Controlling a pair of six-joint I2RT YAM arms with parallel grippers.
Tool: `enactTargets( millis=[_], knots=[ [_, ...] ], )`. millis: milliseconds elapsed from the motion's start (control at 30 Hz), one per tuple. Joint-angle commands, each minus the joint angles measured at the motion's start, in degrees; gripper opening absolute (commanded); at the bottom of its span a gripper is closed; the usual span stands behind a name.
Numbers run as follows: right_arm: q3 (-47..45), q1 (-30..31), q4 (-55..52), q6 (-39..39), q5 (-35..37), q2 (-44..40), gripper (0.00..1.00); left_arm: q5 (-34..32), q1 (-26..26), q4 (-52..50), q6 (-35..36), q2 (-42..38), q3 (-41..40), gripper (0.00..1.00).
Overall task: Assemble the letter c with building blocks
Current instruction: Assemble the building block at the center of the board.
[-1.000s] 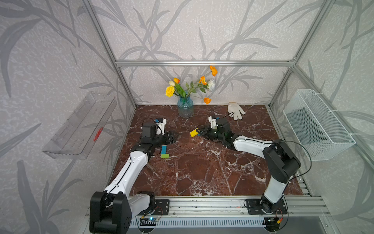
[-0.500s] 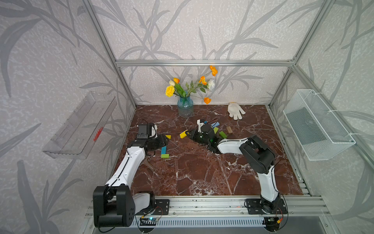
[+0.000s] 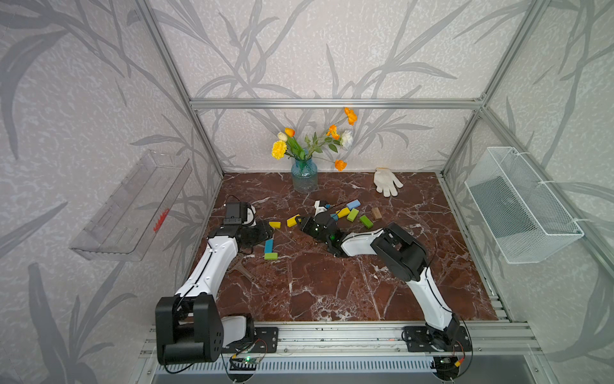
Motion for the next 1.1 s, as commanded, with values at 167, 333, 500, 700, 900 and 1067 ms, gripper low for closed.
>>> enactTargets(
  millis=[167, 333, 500, 700, 900, 1067],
  knots=[
    [4.01, 1.74, 3.96, 1.3, 6.84, 4.52, 0.19, 3.04, 1.17, -0.9, 0.91, 0.59, 1.68, 0.59],
    [7.02, 3.07, 4.43, 2.66, 9.51, 7.7, 0.19, 3.23, 1.44, -0.9, 0.91, 0.42, 1.52, 0.59],
    [9.24, 4.23, 3.7, 3.62, 11.57, 9.56, 0.2, 3.64, 1.79, -0.6, 0.82, 0.41, 1.46, 0.59],
    [9.15, 4.93, 3.65, 4.34, 13.01, 10.42, 0.22, 4.63, 2.23, -0.52, 0.74, 0.36, 1.45, 0.58],
    [8.65, 4.97, 2.75, 4.82, 13.12, 10.22, 0.38, 5.17, 2.62, -0.24, 0.69, 0.11, 1.26, 0.58],
    [5.43, 5.1, 1.75, 4.08, 13.82, 7.54, 0.52, 5.97, 2.84, 0.06, 0.82, 0.13, 1.31, 0.58]
  ],
)
